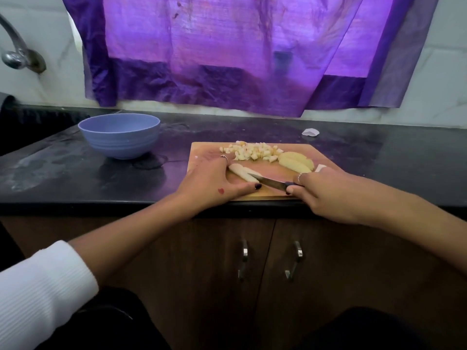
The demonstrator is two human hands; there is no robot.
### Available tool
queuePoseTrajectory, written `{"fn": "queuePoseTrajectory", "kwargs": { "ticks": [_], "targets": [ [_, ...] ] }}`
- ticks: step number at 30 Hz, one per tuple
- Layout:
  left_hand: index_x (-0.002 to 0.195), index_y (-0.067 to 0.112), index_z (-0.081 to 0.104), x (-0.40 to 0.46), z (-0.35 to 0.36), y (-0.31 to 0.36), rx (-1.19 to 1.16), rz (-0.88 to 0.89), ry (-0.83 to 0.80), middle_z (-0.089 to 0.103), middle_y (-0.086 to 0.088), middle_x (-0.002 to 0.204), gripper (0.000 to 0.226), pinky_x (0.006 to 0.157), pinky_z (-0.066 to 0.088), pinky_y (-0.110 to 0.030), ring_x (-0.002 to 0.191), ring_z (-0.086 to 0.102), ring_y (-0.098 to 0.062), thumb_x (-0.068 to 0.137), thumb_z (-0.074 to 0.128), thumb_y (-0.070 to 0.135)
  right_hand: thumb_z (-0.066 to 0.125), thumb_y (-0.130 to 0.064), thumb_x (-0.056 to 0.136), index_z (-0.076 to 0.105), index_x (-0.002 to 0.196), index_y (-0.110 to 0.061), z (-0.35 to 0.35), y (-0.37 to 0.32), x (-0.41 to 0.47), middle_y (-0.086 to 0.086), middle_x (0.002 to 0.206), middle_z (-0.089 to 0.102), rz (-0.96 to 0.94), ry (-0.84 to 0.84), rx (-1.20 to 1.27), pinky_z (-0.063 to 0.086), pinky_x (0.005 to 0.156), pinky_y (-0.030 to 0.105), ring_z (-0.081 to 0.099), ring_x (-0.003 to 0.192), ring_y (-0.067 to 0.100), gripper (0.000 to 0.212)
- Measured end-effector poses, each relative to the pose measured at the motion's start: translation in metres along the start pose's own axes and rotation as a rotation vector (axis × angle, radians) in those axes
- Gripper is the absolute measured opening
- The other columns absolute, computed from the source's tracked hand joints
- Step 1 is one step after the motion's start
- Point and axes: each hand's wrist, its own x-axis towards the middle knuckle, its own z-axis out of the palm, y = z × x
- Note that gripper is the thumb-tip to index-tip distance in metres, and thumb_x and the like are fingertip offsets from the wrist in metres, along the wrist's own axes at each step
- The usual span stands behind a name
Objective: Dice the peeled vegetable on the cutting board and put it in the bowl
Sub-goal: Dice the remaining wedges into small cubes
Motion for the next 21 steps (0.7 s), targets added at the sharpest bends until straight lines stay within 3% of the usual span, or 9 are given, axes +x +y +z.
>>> {"fn": "queuePoseTrajectory", "kwargs": {
  "ticks": [5,8,16,21],
  "targets": [
    [0.136,0.024,0.046,-0.004,0.005,0.001,0.077,-0.009,0.061,0.054,0.003,0.134,0.098,0.104,0.039,-0.042,0.124,0.045,-0.017,0.062,0.040,0.089,0.026,-0.049,0.097,0.057,0.101,-0.024,0.001,0.009,0.002,0.001,0.085,0.055,0.021,0.071,0.108,0.048,0.074,0.037,0.055,0.077,0.015,0.041],
    [0.141,0.027,0.039,-0.006,0.005,0.004,0.080,-0.038,0.051,0.053,0.003,0.134,0.091,0.106,0.036,-0.044,0.123,0.046,-0.017,0.070,0.043,0.084,0.027,-0.048,0.098,0.060,0.096,-0.019,-0.001,0.004,0.016,0.001,0.079,0.055,0.027,0.112,0.178,0.046,0.071,0.038,0.054,0.074,0.016,0.044],
    [0.149,0.030,0.022,-0.012,0.003,0.014,0.146,-0.081,0.045,0.036,0.004,0.150,0.089,0.116,0.020,-0.038,0.135,0.031,-0.018,0.076,0.042,0.077,0.025,-0.048,0.099,0.054,0.090,-0.020,-0.004,-0.013,0.031,-0.003,0.077,0.049,0.057,0.027,0.177,0.036,0.065,0.035,0.050,0.074,0.016,0.041],
    [0.150,0.029,0.018,-0.011,0.003,0.013,0.118,-0.113,0.026,0.038,-0.002,0.147,0.092,0.115,0.018,-0.035,0.138,0.028,-0.021,0.075,0.042,0.077,0.029,-0.046,0.099,0.054,0.088,-0.022,-0.005,-0.018,0.034,0.000,0.077,0.053,0.056,-0.047,0.204,0.037,0.058,0.030,0.053,0.070,0.015,0.037]
  ]
}}
